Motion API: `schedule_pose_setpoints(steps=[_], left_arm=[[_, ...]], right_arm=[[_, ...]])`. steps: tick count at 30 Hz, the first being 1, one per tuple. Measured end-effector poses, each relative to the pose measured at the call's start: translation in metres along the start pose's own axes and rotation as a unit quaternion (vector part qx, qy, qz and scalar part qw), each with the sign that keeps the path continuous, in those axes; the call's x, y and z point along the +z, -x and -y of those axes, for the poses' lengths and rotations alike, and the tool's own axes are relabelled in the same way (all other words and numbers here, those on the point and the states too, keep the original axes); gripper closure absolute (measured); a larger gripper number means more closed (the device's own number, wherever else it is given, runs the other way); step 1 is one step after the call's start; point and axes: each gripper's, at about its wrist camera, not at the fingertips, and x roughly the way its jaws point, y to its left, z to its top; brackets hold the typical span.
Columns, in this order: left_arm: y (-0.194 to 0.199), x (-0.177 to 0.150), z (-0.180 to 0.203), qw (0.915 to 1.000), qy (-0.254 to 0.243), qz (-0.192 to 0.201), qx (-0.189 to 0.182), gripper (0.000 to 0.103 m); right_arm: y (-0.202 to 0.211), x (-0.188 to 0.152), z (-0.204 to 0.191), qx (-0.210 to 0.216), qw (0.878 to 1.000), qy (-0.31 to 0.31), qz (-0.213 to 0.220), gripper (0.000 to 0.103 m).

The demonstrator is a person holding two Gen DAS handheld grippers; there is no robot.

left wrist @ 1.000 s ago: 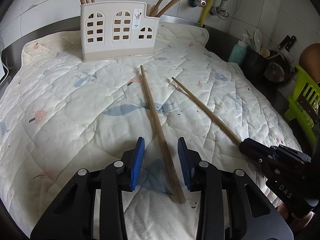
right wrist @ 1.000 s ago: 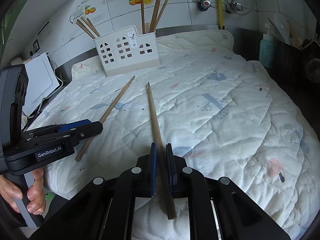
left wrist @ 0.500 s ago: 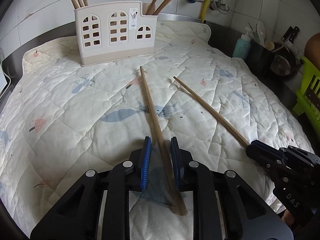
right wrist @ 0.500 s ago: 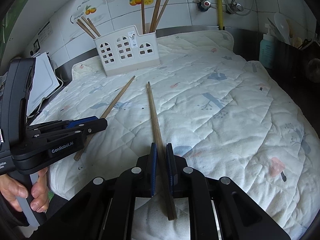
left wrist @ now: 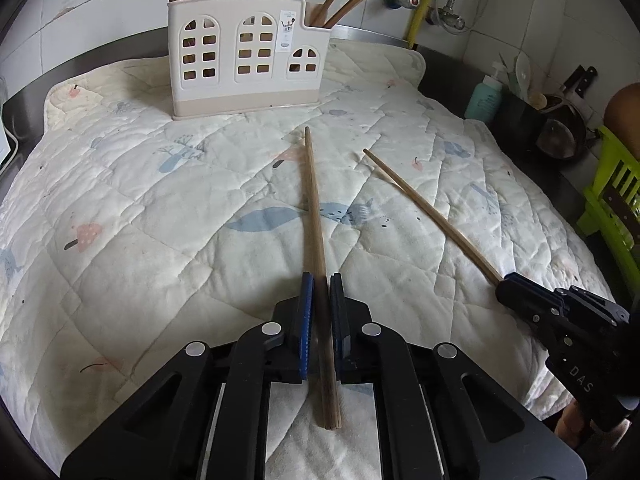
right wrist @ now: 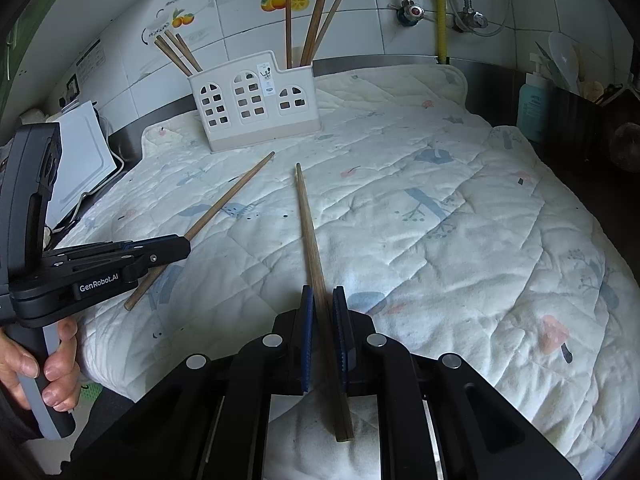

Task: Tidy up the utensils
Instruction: 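Close the left gripper on a chopstick while the right gripper grasps the other, then lift both held chopsticks and carry them above the white holder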

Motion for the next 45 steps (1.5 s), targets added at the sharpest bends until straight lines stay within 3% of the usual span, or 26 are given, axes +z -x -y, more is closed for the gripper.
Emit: schedule_pose_setpoints(steps=[7,10,17,20,26,30,35,40,45], left_arm=[[-0.001,-0.002,0.003,0.9999,-0.013,0.004,0.005,0.095],[0.004,0.002,-0.006,0.9998,0.012,0.007,-0.016,0.097],[0.033,0.015,-0.014,0.9982,-0.009,0.053,-0.027,0.097],[0.032,0.012,-0.015,0.9980,-0.011,0.040,-0.047,0.097],[0.029,-0.002,-0.015,0.9986,-0.007,0.047,-0.024,0.097],[0.021,-0.008,-0.017,0.9986,-0.001,0.025,-0.047,0.097],[0.015,-0.012,-0.018,0.9988,0.008,0.016,-0.046,0.087],[0.010,-0.013,-0.014,0.9992,-0.004,0.016,-0.036,0.088],[0.011,-0.008,-0.014,0.9994,-0.002,0.018,-0.029,0.098]], right_arm=[[-0.001,0.000,-0.001,0.000,1.000,-0.002,0.000,0.095],[0.004,0.004,-0.005,0.005,1.000,0.003,-0.001,0.096],[0.036,0.035,-0.022,-0.006,0.998,0.039,0.043,0.096],[0.045,0.046,-0.023,-0.001,0.998,0.034,0.057,0.096],[0.046,0.046,-0.025,0.007,0.998,0.023,0.054,0.096],[0.049,0.050,-0.027,0.002,0.998,0.030,0.062,0.096],[0.049,0.050,-0.029,0.001,0.998,0.031,0.062,0.096],[0.047,0.049,-0.029,0.001,0.998,0.030,0.060,0.096],[0.052,0.053,-0.033,0.006,0.997,0.033,0.066,0.096]])
